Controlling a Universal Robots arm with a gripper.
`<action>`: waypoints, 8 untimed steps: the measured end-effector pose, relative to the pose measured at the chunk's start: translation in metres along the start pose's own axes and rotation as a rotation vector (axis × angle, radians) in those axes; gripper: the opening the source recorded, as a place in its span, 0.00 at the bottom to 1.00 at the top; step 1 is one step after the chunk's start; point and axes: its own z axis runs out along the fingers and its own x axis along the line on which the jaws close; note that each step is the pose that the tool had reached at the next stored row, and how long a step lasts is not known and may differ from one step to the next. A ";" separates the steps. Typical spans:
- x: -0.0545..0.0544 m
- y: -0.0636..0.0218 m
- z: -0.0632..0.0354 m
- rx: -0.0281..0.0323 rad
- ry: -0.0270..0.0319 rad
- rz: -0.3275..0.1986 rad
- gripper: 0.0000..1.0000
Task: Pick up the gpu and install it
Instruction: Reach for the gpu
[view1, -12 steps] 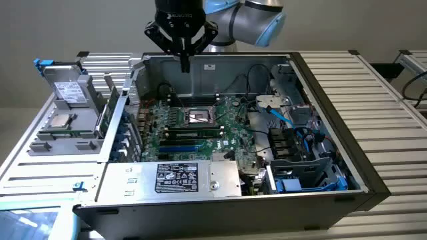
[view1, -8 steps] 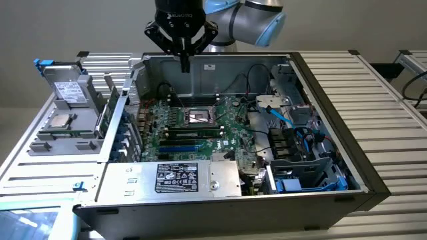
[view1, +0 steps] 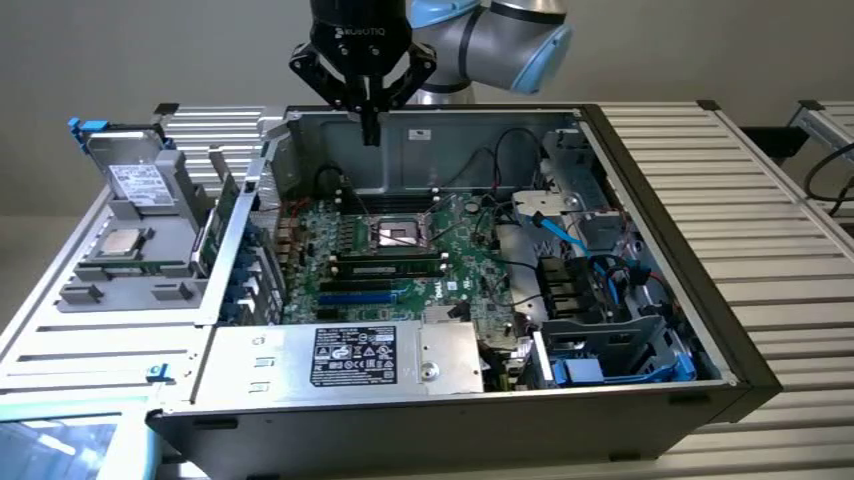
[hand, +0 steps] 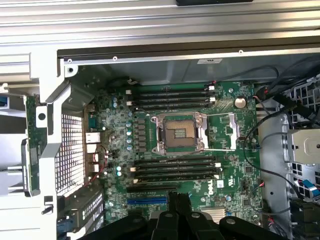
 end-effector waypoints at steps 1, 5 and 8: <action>0.000 0.0000 0.0000 0.0000 0.0005 0.000 0.12; 0.006 -0.0001 -0.0002 -0.0007 0.0025 0.000 0.12; 0.017 -0.0005 -0.0004 -0.0037 0.0074 0.001 0.12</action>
